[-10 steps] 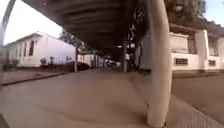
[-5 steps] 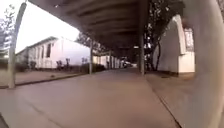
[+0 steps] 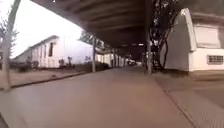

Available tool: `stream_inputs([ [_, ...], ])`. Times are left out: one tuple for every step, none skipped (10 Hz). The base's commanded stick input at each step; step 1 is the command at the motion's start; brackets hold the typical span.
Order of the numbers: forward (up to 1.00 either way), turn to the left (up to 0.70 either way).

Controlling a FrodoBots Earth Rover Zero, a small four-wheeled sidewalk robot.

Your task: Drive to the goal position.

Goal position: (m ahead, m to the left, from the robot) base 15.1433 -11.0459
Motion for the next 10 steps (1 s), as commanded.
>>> stream_inputs([
  [0.85,0.0],
  [0.85,0.0],
  [0.85,0.0],
  [0.85,0.0],
  [0.85,0.0],
  [0.85,0.0],
  [0.85,0.0],
  [0.85,0.0],
  [0.85,0.0],
  [0.85,0.0],
])
